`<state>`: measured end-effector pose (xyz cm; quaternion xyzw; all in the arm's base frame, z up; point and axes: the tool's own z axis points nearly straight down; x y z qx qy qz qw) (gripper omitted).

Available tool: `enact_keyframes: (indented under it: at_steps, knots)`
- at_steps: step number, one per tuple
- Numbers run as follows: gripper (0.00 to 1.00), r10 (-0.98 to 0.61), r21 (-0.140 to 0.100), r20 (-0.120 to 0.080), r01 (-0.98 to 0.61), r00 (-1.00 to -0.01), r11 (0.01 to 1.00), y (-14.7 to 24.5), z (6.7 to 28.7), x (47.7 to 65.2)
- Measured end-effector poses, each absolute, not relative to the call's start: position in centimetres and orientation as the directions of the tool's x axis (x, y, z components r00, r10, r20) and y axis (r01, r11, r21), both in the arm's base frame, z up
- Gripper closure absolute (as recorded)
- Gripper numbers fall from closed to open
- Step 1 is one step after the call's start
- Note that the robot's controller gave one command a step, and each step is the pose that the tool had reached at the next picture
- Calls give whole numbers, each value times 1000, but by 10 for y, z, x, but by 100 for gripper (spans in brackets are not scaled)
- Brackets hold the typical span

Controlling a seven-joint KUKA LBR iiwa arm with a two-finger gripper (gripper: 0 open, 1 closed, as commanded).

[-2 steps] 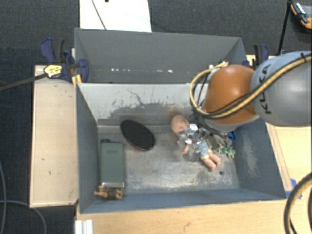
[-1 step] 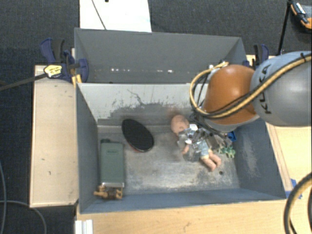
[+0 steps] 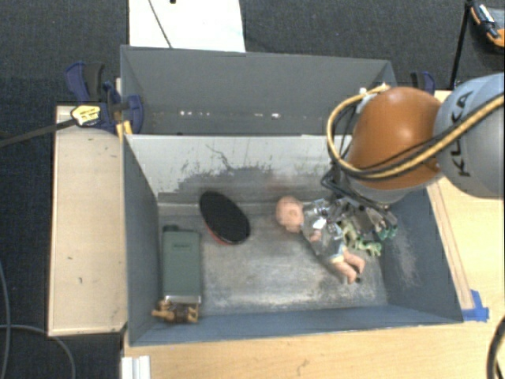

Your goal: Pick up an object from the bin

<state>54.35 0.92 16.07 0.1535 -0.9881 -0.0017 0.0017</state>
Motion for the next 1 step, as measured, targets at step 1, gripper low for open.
enact_keyframes:
  at_steps: [1]
  knots:
    - [100, -314, 0, -1, -314, -949, 949, 25, 220, 546]
